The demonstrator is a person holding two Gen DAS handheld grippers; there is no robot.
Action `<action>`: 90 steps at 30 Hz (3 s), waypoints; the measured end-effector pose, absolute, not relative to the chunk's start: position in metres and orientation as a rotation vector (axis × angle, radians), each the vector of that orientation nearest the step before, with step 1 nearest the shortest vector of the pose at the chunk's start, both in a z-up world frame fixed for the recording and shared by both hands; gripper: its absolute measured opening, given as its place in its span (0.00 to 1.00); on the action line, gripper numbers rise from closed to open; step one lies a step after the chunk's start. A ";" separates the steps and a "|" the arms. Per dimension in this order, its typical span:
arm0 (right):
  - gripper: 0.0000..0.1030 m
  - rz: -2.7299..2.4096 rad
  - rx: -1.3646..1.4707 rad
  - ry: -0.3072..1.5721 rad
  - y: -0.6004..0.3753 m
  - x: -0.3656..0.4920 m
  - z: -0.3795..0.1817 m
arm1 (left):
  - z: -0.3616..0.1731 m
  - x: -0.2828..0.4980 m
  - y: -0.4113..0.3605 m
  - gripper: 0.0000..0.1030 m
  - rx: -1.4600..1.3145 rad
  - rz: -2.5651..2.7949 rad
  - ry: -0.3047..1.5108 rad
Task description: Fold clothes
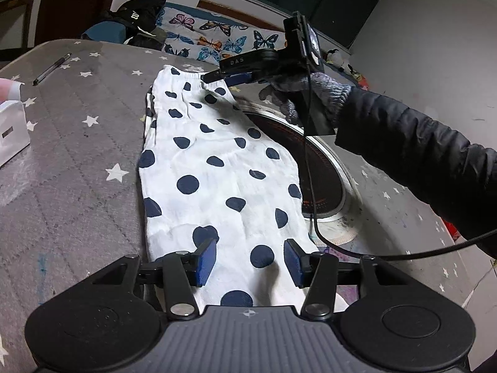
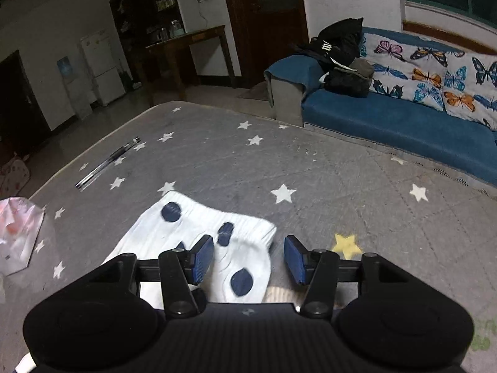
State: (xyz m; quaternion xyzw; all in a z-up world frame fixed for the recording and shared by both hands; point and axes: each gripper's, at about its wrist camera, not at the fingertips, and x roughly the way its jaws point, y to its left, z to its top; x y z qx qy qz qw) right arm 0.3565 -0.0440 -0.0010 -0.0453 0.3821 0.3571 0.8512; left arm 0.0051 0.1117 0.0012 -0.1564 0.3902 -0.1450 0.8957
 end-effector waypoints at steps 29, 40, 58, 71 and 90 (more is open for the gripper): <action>0.10 0.860 -0.030 0.678 -0.055 0.301 0.043 | 0.004 -0.001 0.123 0.53 -0.336 -0.199 0.805; 0.09 0.995 -0.073 0.631 -0.079 0.194 0.086 | 0.014 -0.027 0.150 0.53 -0.334 -0.054 0.751; 0.10 1.313 -0.353 0.596 -0.105 0.005 0.083 | 0.021 -0.076 0.174 0.53 -0.352 0.058 0.703; 0.12 1.351 -0.701 0.498 -0.114 -0.070 0.052 | 0.045 -0.069 0.139 0.53 -0.297 -0.106 0.633; 0.34 1.242 -0.573 0.600 -0.127 -0.065 0.066 | 0.034 -0.075 0.127 0.52 -0.311 -0.243 0.672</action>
